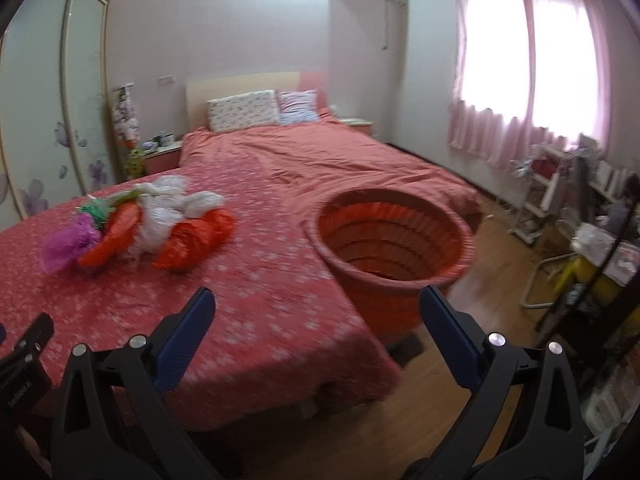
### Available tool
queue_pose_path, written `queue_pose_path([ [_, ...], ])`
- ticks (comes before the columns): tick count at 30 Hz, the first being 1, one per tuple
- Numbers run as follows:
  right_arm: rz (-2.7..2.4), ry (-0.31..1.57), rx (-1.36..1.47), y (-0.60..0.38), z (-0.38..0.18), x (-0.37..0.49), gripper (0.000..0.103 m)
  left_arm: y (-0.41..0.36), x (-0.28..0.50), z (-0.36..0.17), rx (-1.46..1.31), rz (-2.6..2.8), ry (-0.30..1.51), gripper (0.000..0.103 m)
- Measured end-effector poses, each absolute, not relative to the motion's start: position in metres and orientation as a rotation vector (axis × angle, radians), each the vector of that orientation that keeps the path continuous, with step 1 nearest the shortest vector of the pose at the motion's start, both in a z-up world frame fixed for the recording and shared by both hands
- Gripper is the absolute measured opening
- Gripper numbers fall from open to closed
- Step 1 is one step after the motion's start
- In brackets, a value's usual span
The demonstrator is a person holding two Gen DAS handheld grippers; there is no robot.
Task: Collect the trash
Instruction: 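Reach the right gripper to the red plastic bag and close on it, then grasp the magenta bag with the left gripper while the right gripper holds the red bag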
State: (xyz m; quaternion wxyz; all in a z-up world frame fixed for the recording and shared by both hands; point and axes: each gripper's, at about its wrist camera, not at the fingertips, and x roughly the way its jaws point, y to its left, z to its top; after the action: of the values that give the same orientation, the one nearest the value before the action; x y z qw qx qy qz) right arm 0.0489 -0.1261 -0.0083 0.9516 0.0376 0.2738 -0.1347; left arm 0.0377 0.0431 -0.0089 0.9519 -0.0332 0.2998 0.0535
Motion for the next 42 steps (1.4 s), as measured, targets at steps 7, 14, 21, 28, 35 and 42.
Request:
queue_pose_path([
  [7, -0.169, 0.593, 0.119, -0.096, -0.014, 0.119, 0.096, 0.093, 0.067, -0.015, -0.151, 0.139, 0.648, 0.101],
  [14, -0.092, 0.644, 0.146, -0.07, -0.029, 0.192, 0.081, 0.13, 0.085, -0.016, -0.157, 0.201, 0.652, 0.101],
  [21, -0.076, 0.725, 0.195, -0.059, -0.053, 0.232, 0.067, 0.154, 0.094, -0.024, -0.151, 0.262, 0.658, 0.101],
  [28, -0.078, 0.79, 0.178, -0.056, -0.069, 0.254, 0.057, 0.165, 0.105, -0.027, -0.193, 0.228, 0.669, 0.101],
  [35, -0.01, 0.806, 0.142, -0.051, -0.075, 0.254, 0.033, 0.159, 0.126, -0.018, -0.187, 0.19, 0.655, 0.101],
  [42, -0.02, 0.768, 0.127, -0.066, -0.065, 0.231, 0.03, 0.142, 0.169, -0.008, -0.194, 0.129, 0.67, 0.1],
])
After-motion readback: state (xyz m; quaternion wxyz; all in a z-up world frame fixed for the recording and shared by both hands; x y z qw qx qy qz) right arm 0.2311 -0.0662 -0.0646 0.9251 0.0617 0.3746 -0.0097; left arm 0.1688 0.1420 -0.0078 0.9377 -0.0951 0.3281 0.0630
